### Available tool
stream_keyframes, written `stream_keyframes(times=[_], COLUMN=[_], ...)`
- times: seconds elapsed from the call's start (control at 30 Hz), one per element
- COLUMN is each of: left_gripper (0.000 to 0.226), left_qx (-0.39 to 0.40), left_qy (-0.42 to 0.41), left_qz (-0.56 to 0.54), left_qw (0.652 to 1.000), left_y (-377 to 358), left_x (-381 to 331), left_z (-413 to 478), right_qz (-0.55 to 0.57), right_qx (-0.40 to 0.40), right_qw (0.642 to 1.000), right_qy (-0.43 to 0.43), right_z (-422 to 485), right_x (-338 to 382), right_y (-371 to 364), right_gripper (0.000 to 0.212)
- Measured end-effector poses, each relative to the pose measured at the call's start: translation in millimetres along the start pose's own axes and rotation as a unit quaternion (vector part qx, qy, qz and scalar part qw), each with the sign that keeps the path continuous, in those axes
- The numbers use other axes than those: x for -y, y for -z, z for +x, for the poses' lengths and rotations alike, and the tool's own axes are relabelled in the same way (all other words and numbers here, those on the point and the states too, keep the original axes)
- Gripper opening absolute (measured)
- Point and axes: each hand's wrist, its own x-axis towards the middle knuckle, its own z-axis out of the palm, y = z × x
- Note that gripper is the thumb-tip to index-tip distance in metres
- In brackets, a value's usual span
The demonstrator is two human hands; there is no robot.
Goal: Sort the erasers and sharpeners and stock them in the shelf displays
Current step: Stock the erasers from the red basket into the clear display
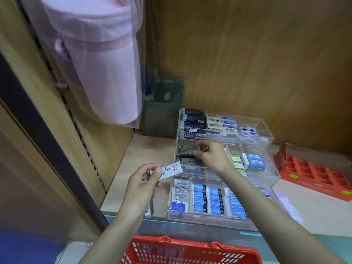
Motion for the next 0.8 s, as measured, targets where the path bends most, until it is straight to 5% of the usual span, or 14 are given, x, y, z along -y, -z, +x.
stream_keyframes(times=[0.37,0.47,0.53,0.6,0.8], left_gripper=[0.025,0.026,0.025,0.022,0.015], left_qx=[0.038,0.040,0.040,0.039,0.027], left_qy=[0.039,0.039,0.031,0.024,0.020], left_qz=[-0.004,-0.010,-0.008,-0.008,-0.043], left_qw=[0.999,0.998,0.999,0.999,0.999], left_y=[6,6,6,5,-4], left_x=[-6,-8,-8,-7,-3], left_z=[-7,-7,-6,-6,-5], right_qz=[-0.171,-0.071,0.017,-0.023,-0.047], right_qx=[0.038,0.020,0.105,0.138,0.005], right_qw=[0.981,0.982,0.969,0.952,0.957], right_qy=[0.078,0.173,0.222,0.274,0.287], right_z=[-11,-37,-60,-73,-65], right_x=[7,19,27,25,13], right_y=[6,4,2,-4,-10], right_gripper=[0.032,0.035,0.043,0.049,0.034])
